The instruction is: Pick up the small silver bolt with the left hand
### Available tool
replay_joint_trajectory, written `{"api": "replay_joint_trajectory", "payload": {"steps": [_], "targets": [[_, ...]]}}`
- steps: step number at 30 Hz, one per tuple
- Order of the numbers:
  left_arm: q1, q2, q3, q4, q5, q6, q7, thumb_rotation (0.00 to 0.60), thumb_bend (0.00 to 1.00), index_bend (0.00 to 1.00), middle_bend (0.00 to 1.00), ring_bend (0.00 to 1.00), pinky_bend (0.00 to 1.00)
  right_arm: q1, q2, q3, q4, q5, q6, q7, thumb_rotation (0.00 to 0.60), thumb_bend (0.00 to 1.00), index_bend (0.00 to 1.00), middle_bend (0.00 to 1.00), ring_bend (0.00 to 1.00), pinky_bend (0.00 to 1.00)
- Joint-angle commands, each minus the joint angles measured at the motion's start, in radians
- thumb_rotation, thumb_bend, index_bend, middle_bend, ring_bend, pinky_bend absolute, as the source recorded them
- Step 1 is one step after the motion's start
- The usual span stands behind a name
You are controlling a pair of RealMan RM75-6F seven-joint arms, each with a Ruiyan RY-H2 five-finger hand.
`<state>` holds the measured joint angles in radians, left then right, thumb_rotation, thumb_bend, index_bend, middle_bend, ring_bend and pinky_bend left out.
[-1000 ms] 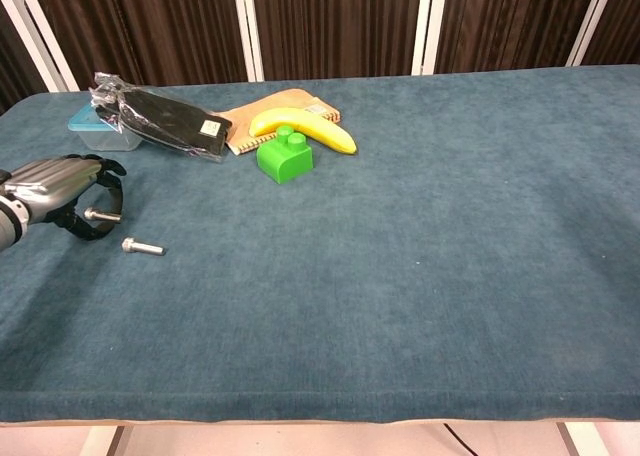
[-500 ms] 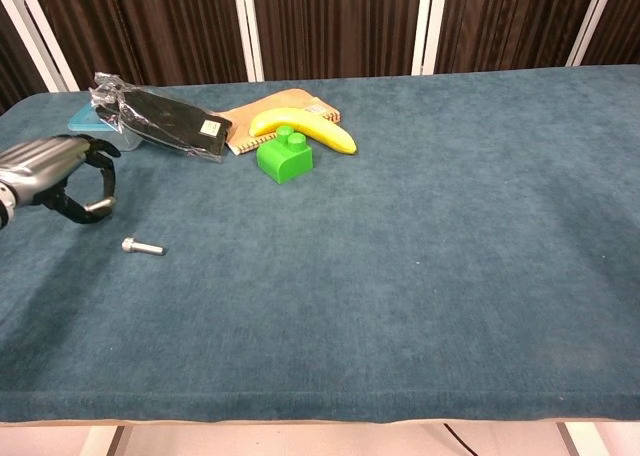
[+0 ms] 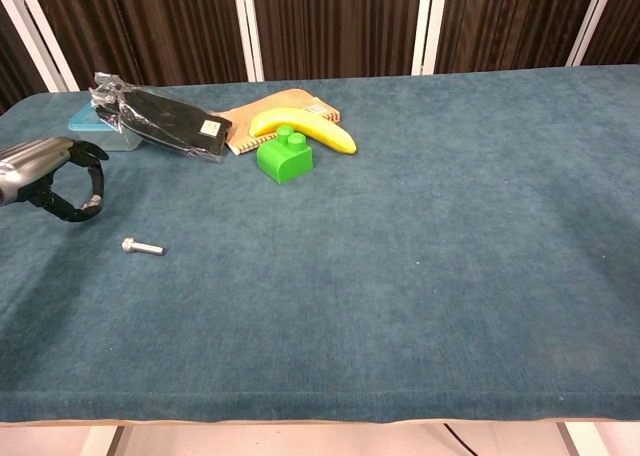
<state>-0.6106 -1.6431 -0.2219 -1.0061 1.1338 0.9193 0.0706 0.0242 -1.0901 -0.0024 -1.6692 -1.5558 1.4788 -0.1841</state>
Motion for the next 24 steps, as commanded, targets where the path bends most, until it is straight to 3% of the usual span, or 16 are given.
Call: {"api": "replay_joint_trajectory", "payload": {"steps": [1,24], "targets": [[-0.001,0.003,-0.003,0.010,-0.004,-0.016,-0.021,0.600,0.34,0.61,0.15,0.06,0.06,-0.001,0.001,0.000,0.000,-0.001,0.002,0.002,0.600,0.29,0.00,0.00,0.00,0.00],[-0.010,0.006,-0.020,0.072,-0.049,-0.086,-0.070,0.600,0.34,0.57,0.15,0.06,0.06,-0.001,0.001,0.000,0.000,0.001,0.001,0.002,0.600,0.29,0.00,0.00,0.00,0.00]]}}
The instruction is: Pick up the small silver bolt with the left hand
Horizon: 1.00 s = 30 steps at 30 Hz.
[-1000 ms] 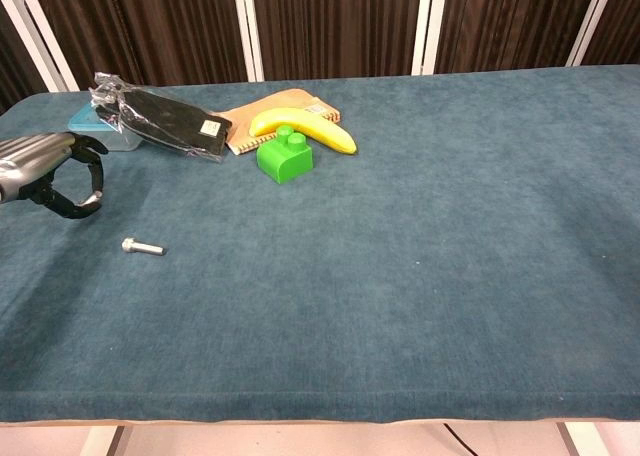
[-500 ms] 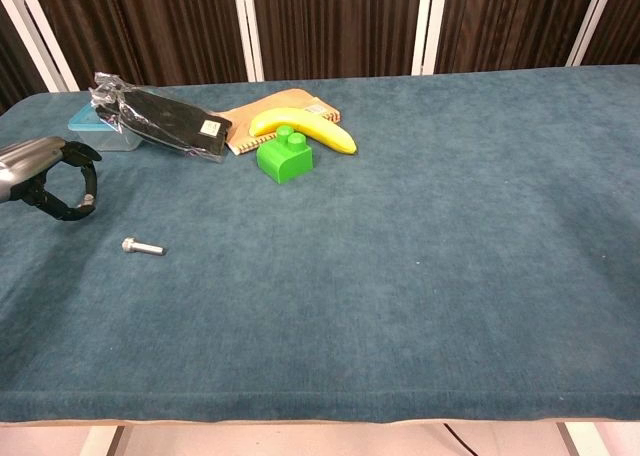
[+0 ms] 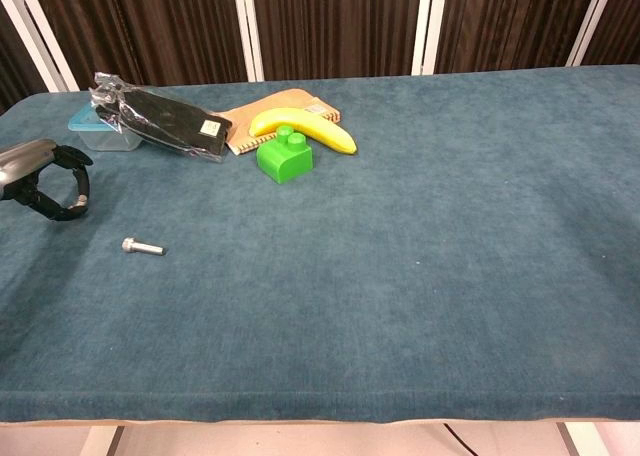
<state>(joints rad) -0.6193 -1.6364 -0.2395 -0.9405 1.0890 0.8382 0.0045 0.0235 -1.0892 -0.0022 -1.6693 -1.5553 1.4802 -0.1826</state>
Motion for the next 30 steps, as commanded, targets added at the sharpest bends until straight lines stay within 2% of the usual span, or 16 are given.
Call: {"api": "replay_joint_trajectory", "payload": {"steps": [1,22,30], "targets": [[-0.002,-0.001,-0.003,0.010,-0.006,-0.008,-0.005,0.600,0.34,0.56,0.15,0.06,0.06,0.000,0.000,0.000,0.000,0.000,0.000,0.001,0.600,0.29,0.00,0.00,0.00,0.00],[0.002,0.008,-0.009,0.054,-0.018,-0.036,-0.044,0.600,0.34,0.54,0.15,0.06,0.06,0.001,-0.003,0.002,0.001,0.007,-0.003,-0.007,0.600,0.29,0.00,0.00,0.00,0.00],[0.007,0.023,-0.004,0.029,0.008,-0.024,-0.074,0.600,0.34,0.38,0.15,0.06,0.06,0.001,-0.004,0.003,-0.001,0.010,-0.004,-0.011,0.600,0.29,0.00,0.00,0.00,0.00]]}}
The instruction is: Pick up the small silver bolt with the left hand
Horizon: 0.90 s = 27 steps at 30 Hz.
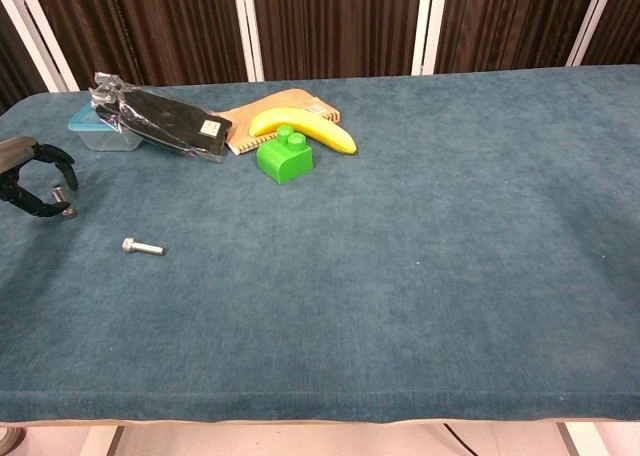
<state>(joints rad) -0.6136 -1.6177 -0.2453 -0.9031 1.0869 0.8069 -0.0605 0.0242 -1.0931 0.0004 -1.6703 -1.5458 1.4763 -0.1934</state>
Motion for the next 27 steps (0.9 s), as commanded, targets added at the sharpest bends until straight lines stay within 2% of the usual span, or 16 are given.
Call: {"api": "replay_joint_trajectory", "payload": {"steps": [1,3,6,12,19,20,23,27], "targets": [[0.003,0.006,0.002,-0.015,0.017,0.013,-0.016,0.600,0.34,0.34,0.15,0.06,0.06,0.000,0.000,0.000,-0.001,0.000,0.000,0.000,0.600,0.29,0.00,0.00,0.00,0.00],[0.009,0.015,0.006,-0.049,0.045,0.040,-0.040,0.600,0.34,0.28,0.14,0.06,0.06,0.000,0.000,0.001,0.000,0.001,0.001,0.001,0.600,0.29,0.00,0.00,0.00,0.00],[0.019,0.032,0.023,-0.116,0.112,0.108,-0.063,0.600,0.34,0.27,0.12,0.05,0.06,0.001,0.000,0.002,0.000,0.004,-0.002,-0.001,0.600,0.29,0.00,0.00,0.00,0.00],[0.027,0.051,0.068,-0.270,0.221,0.221,0.014,0.600,0.34,0.37,0.08,0.01,0.05,0.001,0.001,0.000,-0.002,0.000,0.000,0.001,0.600,0.29,0.00,0.00,0.00,0.00],[0.013,0.069,0.086,-0.372,0.184,0.172,0.132,0.600,0.34,0.41,0.01,0.00,0.05,0.000,0.005,-0.001,-0.001,-0.002,0.001,0.010,0.600,0.29,0.00,0.00,0.00,0.00],[0.004,0.052,0.098,-0.376,0.169,0.155,0.195,0.600,0.34,0.42,0.01,0.00,0.05,-0.001,0.009,-0.001,-0.001,-0.004,0.004,0.018,0.600,0.29,0.00,0.00,0.00,0.00],[0.000,0.017,0.104,-0.366,0.139,0.152,0.262,0.600,0.34,0.45,0.01,0.00,0.04,-0.003,0.017,-0.002,0.003,-0.008,0.010,0.033,0.600,0.29,0.00,0.00,0.00,0.00],[0.000,0.003,0.109,-0.368,0.130,0.154,0.278,0.600,0.34,0.46,0.01,0.00,0.04,-0.006,0.022,0.001,0.006,-0.005,0.014,0.046,0.600,0.29,0.00,0.00,0.00,0.00]]}}
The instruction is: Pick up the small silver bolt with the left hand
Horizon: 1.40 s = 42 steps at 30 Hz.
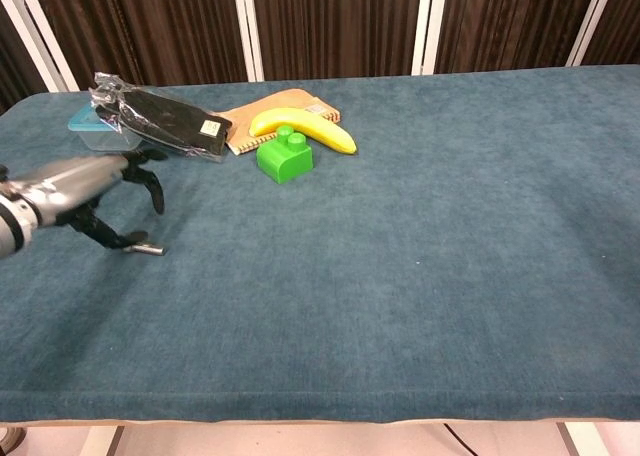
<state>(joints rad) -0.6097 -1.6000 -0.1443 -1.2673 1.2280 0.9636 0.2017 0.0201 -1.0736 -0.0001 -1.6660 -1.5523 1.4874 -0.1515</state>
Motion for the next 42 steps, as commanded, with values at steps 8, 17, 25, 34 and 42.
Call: {"api": "replay_joint_trajectory", "payload": {"steps": [8,17,25,34,42], "targets": [[0.000,-0.028,0.031,0.007,-0.006,0.005,0.058,0.600,0.34,0.47,0.01,0.00,0.04,-0.002,0.005,-0.001,-0.005,-0.001,0.001,0.011,0.600,0.29,0.00,0.00,0.00,0.00],[-0.001,-0.035,0.033,0.019,-0.031,0.004,0.110,0.600,0.33,0.49,0.02,0.00,0.04,-0.004,0.008,0.000,-0.004,-0.002,0.005,0.017,0.600,0.29,0.00,0.00,0.00,0.00],[-0.004,-0.045,0.030,0.035,-0.037,0.004,0.116,0.600,0.34,0.56,0.04,0.00,0.04,-0.005,0.009,0.001,-0.004,-0.001,0.006,0.021,0.600,0.29,0.00,0.00,0.00,0.00],[-0.004,-0.038,0.030,0.030,-0.038,-0.004,0.100,0.600,0.33,0.60,0.05,0.00,0.04,-0.005,0.007,0.002,-0.004,0.001,0.006,0.018,0.600,0.29,0.00,0.00,0.00,0.00],[0.003,-0.017,0.029,0.010,-0.005,0.022,0.059,0.600,0.35,0.65,0.07,0.00,0.04,-0.006,0.008,0.003,-0.003,0.000,0.008,0.020,0.600,0.29,0.00,0.00,0.00,0.00]]}}
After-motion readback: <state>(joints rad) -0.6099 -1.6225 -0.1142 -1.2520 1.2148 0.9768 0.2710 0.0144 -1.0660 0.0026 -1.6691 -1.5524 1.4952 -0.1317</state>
